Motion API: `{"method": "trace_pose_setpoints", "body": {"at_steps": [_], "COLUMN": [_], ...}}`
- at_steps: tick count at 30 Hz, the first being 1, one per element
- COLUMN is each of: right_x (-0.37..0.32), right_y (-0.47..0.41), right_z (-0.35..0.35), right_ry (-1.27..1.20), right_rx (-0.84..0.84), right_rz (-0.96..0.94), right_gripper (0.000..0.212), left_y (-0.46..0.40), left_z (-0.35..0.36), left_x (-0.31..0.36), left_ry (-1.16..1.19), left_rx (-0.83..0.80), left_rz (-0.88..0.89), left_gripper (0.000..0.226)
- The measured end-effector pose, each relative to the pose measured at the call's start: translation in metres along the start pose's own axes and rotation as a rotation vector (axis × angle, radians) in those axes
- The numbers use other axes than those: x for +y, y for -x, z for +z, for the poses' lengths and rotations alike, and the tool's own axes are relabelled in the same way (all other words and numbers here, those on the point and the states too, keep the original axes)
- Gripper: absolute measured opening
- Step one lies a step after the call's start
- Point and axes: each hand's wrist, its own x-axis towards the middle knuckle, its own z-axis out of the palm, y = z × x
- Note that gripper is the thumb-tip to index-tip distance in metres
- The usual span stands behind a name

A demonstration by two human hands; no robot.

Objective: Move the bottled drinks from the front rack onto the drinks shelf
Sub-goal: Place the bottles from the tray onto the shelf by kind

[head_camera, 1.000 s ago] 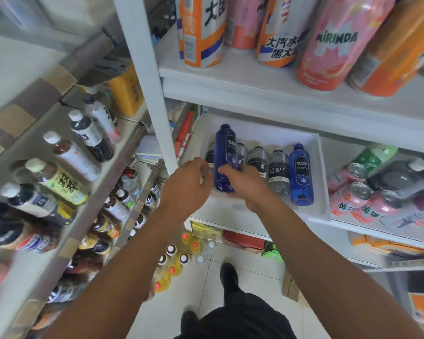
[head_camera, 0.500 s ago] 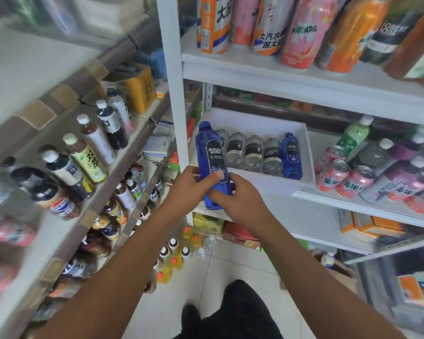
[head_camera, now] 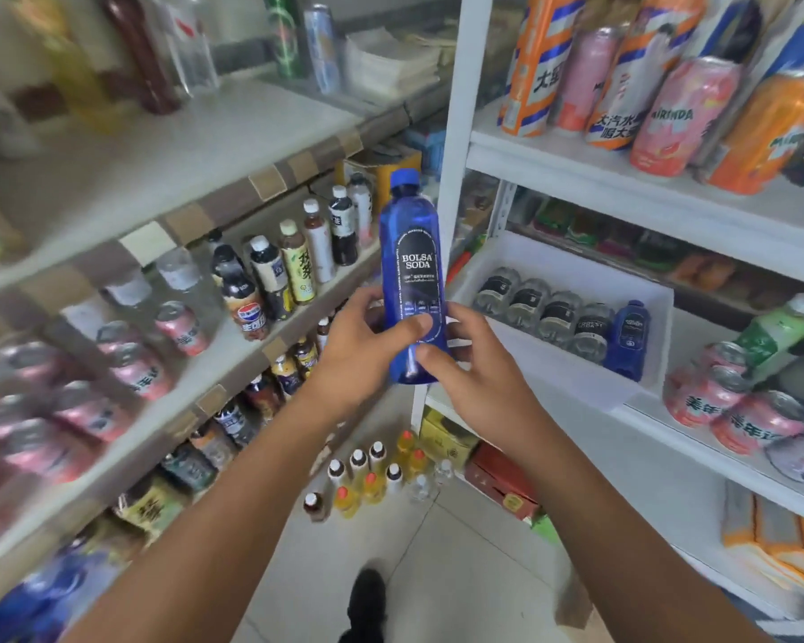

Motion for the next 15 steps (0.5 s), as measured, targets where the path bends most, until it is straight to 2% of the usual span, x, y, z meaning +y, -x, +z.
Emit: {"method": "trace_pose_setpoints", "body": {"at_steps": [9, 13, 15], "right_x": [-0.062, -0.104, -0.124], "right_y": [0.014, 0.015, 0.014], "right_z": [0.051, 0.092, 0.118], "right_ry": [-0.087, 0.022, 0.065], "right_rx": [-0.183, -0.19, -0.17], "right_rz": [-0.132, -0.235, -0.265], "right_gripper": [0.023, 0.028, 0.039], "left_y": [0.08, 0.108, 0.121], "left_z": [-0.065, -0.104, -0.126], "left_x": [0.051, 0.065, 0.068], "left_ry": [-0.003, -0.069, -0.127], "left_rx": [0.216, 0.312, 0.343], "left_rz": [0.171, 0.242, 0.278], "left_gripper": [0.046, 0.058, 0.06]}}
